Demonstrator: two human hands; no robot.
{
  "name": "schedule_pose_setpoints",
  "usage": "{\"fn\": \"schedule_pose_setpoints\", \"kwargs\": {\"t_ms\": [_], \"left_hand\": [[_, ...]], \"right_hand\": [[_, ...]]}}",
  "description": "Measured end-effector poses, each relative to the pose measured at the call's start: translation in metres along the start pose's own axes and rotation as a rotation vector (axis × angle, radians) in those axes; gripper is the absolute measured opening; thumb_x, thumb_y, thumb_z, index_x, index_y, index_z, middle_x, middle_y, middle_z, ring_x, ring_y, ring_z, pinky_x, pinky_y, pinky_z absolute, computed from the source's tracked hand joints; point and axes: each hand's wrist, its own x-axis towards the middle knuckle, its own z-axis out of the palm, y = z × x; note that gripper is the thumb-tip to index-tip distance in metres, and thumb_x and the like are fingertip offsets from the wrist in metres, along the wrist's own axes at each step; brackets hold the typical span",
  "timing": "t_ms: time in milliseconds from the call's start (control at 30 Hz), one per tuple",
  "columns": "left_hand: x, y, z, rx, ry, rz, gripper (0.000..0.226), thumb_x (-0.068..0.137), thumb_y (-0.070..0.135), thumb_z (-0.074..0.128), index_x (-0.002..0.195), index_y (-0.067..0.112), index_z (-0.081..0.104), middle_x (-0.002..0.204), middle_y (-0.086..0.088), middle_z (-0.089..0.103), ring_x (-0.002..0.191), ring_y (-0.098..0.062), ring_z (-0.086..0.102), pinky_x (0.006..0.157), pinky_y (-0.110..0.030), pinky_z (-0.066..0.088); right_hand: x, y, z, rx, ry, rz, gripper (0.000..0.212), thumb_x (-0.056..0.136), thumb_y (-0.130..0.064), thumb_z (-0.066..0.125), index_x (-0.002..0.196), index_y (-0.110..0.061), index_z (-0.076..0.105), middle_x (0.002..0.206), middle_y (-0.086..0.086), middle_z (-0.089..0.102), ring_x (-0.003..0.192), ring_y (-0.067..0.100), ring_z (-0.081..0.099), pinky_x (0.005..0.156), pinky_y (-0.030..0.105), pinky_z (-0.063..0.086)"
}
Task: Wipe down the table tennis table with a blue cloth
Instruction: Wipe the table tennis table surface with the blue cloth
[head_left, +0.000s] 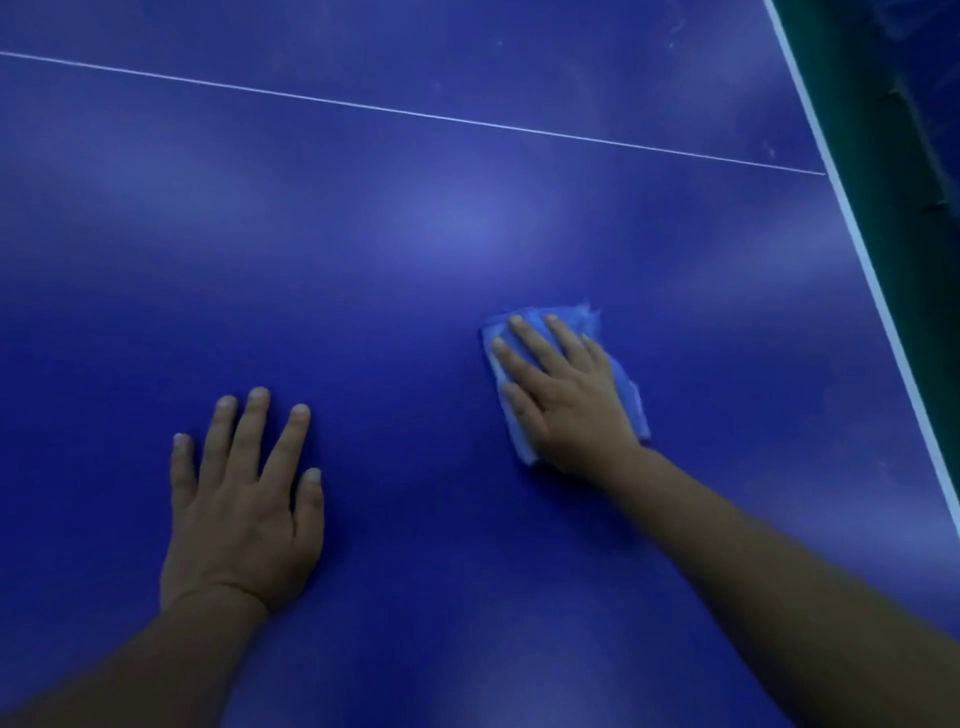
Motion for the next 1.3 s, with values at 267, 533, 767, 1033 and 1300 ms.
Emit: {"fn": "schedule_pose_setpoints", "kwargs": {"t_ms": [267,533,767,1033,1300], "left_hand": [[0.002,-0.001,0.004,0.013,0.023,0.012,0.062,0.094,0.042,0.029,0.148,0.015,0.043,0.160,-0.013,0.028,0.150,-0.030,0.016,0.121,-0.053,0.002],[0.004,-0.004,0.006,0.051,0.055,0.021,0.063,0.091,0.041,0.033,0.147,0.015,0.045,0.159,-0.013,0.032,0.149,-0.032,0.021,0.118,-0.057,0.011],[0.003,-0.012,0.014,0.088,0.040,0.038,0.065,0.098,0.050,0.018,0.149,0.016,0.041,0.160,-0.013,0.029,0.148,-0.034,0.023,0.118,-0.058,0.011],[0.003,-0.010,0.011,0.078,0.036,0.037,0.064,0.098,0.049,0.022,0.149,0.016,0.041,0.160,-0.013,0.028,0.150,-0.033,0.021,0.119,-0.057,0.009],[0.005,-0.007,0.005,0.032,0.065,0.038,0.061,0.098,0.049,0.025,0.146,0.016,0.044,0.158,-0.014,0.033,0.148,-0.033,0.024,0.118,-0.058,0.012]], "right_hand": [[-0.012,0.047,-0.008,-0.007,-0.050,0.497,0.056,0.106,-0.036,0.001,0.159,-0.028,0.020,0.168,0.001,0.006,0.154,0.033,0.005,0.120,0.049,0.013],[0.111,-0.108,-0.006,0.127,0.111,-0.207,0.052,0.102,-0.043,0.029,0.152,-0.033,0.038,0.162,-0.005,0.031,0.149,0.033,0.024,0.115,0.057,0.020],[0.125,0.107,-0.030,0.147,0.126,0.761,0.051,0.106,-0.034,0.024,0.156,-0.027,0.025,0.164,-0.001,0.021,0.148,0.032,0.021,0.118,0.052,0.019],[0.115,0.023,-0.013,-0.046,-0.065,-0.102,0.057,0.104,-0.039,0.010,0.157,-0.026,0.028,0.165,0.000,0.021,0.151,0.030,0.019,0.117,0.049,0.017],[0.114,0.075,-0.015,0.045,0.119,0.576,0.050,0.106,-0.038,0.031,0.155,-0.029,0.033,0.164,-0.002,0.023,0.149,0.035,0.021,0.117,0.051,0.020]]}}
